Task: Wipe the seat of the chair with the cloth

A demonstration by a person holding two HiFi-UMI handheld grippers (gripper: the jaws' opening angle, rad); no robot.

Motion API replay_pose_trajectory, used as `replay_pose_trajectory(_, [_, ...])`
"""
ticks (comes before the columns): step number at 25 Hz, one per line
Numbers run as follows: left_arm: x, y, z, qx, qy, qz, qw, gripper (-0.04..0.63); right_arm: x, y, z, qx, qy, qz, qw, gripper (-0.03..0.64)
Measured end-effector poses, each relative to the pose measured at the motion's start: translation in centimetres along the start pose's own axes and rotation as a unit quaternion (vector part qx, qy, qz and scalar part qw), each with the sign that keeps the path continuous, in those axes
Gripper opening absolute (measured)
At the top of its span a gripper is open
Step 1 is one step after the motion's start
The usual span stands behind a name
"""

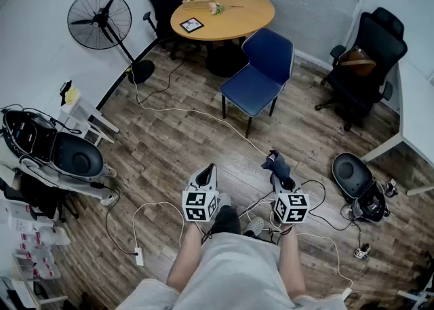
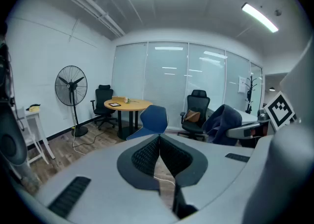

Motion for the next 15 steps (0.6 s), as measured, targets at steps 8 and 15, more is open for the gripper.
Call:
replay_pose_trajectory(8, [0.0,0.5,0.1,0.005,0.008,-0.013,0.9999,0.028,0.2,0.9,-0.2,0.004,0.009,-0.004,1.0,0.058])
replay_pose_trajectory(15, [-1.0,1.5,-3.5,0.009,-0.001,-0.028,0.9996,0.028,-0.7,3.2,-2.0,-0.006,0.051,-0.02,0.998,0.06])
Point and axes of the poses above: the fingertips, and each gripper's own axes: y forward along the fingers, z to its right, x out of its underside, the point moved 7 cm from there along -y, backward along the fingers, and after that the axes turned 14 degrees about x, right-handed, at the moved point
